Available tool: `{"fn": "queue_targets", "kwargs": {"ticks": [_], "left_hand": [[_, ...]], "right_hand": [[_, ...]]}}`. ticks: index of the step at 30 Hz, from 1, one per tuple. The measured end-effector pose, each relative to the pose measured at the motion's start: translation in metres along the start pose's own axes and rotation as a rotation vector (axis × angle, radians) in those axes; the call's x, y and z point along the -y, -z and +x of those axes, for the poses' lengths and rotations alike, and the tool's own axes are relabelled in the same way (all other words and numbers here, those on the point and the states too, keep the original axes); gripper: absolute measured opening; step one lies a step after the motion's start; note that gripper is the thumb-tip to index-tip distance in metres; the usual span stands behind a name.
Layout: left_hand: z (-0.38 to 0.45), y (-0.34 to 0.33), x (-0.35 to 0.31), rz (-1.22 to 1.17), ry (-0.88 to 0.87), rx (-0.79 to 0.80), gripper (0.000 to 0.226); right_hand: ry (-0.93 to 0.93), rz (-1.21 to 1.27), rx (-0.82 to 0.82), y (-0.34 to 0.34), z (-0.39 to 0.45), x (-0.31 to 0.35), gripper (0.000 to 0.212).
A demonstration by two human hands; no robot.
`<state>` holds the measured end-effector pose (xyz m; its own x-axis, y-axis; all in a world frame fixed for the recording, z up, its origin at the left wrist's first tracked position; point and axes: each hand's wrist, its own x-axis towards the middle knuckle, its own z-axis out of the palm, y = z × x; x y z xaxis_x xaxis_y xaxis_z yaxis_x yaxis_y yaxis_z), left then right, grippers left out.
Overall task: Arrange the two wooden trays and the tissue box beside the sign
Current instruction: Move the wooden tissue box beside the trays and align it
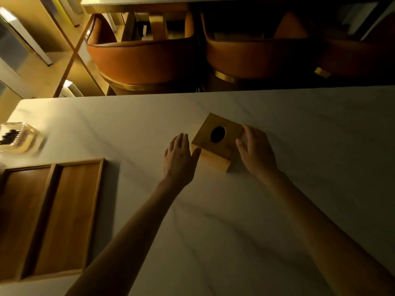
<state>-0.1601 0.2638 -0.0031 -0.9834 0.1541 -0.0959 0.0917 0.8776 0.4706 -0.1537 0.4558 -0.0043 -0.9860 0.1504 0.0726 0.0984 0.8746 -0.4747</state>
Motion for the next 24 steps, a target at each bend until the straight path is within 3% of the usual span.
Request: {"fn": "queue_targets", "kwargs": {"ticks": [4, 7, 10, 13, 16, 19, 24], "left_hand": [[0.012, -0.023, -0.006, 0.008, 0.114, 0.098, 0.065], [0.019, -0.030, -0.008, -0.136, 0.148, 0.112, 0.061], [0.024, -0.034, -0.004, -0.569, 0.277, 0.174, 0.043], [0.025, -0.033, -0.002, -0.991, 0.432, 0.170, 0.028], [0.021, -0.034, -0.005, -1.044, 0.443, 0.116, 0.014], [0.012, -0.031, -0.009, -0.980, 0.421, 0.081, 0.028], [-0.006, -0.001, -0.006, -0.917, 0.347, -0.027, 0.029]], "right_hand": [[-0.117, 0.063, 0.217, -0.005, 0.019, -0.020, 0.067], [-0.193, 0.306, 0.357, -0.001, 0.026, -0.026, 0.078], [-0.248, 0.571, 0.404, -0.004, 0.031, -0.033, 0.071], [-0.261, 0.605, 0.384, -0.010, 0.030, -0.038, 0.070], [-0.240, 0.592, 0.360, -0.013, 0.025, -0.041, 0.071], [-0.206, 0.557, 0.350, -0.011, 0.016, -0.039, 0.072], [-0.208, 0.535, 0.293, -0.007, -0.001, -0.014, 0.083]]}}
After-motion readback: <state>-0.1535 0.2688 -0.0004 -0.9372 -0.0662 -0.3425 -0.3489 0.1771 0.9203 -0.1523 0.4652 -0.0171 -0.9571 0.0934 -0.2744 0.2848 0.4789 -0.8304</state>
